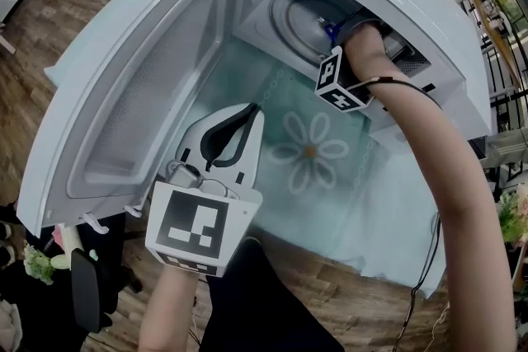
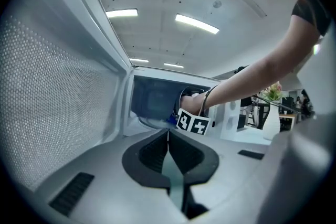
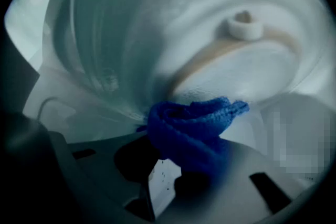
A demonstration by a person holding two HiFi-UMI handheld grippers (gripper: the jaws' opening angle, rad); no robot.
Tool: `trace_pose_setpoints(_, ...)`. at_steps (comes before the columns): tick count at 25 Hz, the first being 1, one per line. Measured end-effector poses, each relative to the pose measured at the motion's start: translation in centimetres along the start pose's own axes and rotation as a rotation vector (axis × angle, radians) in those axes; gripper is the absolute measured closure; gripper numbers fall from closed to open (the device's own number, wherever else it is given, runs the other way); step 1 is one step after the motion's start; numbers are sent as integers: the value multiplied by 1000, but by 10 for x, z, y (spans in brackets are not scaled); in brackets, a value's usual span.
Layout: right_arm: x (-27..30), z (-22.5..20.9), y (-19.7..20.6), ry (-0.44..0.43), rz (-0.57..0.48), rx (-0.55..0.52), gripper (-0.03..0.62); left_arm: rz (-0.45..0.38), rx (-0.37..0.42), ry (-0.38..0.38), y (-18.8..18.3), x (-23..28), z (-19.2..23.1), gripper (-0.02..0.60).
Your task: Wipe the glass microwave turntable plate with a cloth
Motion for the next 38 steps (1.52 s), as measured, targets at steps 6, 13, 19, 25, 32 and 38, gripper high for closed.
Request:
trace_pose_setpoints(6, 4, 17, -1, -35, 63, -188, 542, 2, -3, 0, 1, 2, -1, 574)
trace_pose_setpoints(13, 1, 8, 3, -65, -37, 49, 542, 1, -1, 4, 0, 5, -3, 574)
trace_pose_setpoints(19, -13, -2, 5, 4, -114, 299, 539, 6, -3, -2, 3, 4, -2, 574)
trace_pose_setpoints(25, -52, -39, 8, 253, -317, 610, 539, 14, -3, -7, 6, 1, 0, 574)
trace_pose_setpoints(32, -90, -78, 19, 459, -451, 818, 539, 17, -9, -25, 7, -5, 8, 574)
trace_pose_setpoints(38, -96, -77, -8, 505, -422, 634, 539, 23, -12, -38, 10, -7, 14, 574)
Point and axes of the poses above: the fingertips, and each gripper's own axes: x forward along the fingers, z to its left, y out of its underside, the point moved 10 cm from there along -x, backward along the fingers, and after that the axes turned 2 degrees about -z, right-handed, at the moved point
